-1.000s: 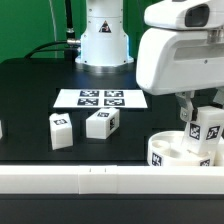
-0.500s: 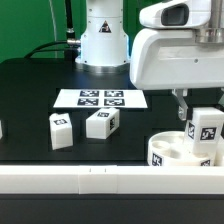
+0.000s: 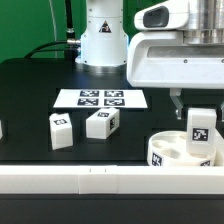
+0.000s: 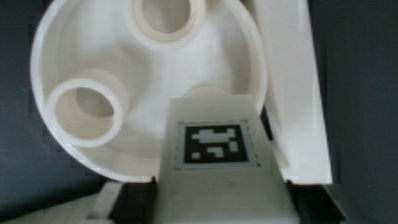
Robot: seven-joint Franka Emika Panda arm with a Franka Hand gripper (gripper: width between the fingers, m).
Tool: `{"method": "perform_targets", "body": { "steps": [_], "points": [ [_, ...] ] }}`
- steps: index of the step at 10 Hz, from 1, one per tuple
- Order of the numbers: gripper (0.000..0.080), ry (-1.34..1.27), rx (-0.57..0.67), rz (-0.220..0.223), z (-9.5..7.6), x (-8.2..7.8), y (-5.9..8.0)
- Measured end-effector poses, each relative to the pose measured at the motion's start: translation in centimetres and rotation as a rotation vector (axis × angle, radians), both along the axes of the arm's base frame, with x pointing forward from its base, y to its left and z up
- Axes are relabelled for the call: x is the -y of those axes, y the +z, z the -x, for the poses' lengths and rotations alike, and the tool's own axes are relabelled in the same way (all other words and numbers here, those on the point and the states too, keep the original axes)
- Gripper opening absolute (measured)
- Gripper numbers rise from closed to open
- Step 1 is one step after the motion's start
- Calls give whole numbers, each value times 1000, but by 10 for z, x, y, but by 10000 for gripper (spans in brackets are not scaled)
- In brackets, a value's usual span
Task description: Assemble stool
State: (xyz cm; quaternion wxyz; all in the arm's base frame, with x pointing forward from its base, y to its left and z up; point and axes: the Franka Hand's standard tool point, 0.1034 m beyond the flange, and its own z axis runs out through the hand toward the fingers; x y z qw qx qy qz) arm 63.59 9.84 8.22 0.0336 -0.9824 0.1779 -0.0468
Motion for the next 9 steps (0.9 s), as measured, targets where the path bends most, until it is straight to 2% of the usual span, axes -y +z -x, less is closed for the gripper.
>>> {"method": "perform_targets", "body": {
  "steps": [4,9],
  "points": [
    [340,-405,-20,-89,-1,-7,-2],
    [340,-758,-60,-152,0,-10,-3]
  ]
}}
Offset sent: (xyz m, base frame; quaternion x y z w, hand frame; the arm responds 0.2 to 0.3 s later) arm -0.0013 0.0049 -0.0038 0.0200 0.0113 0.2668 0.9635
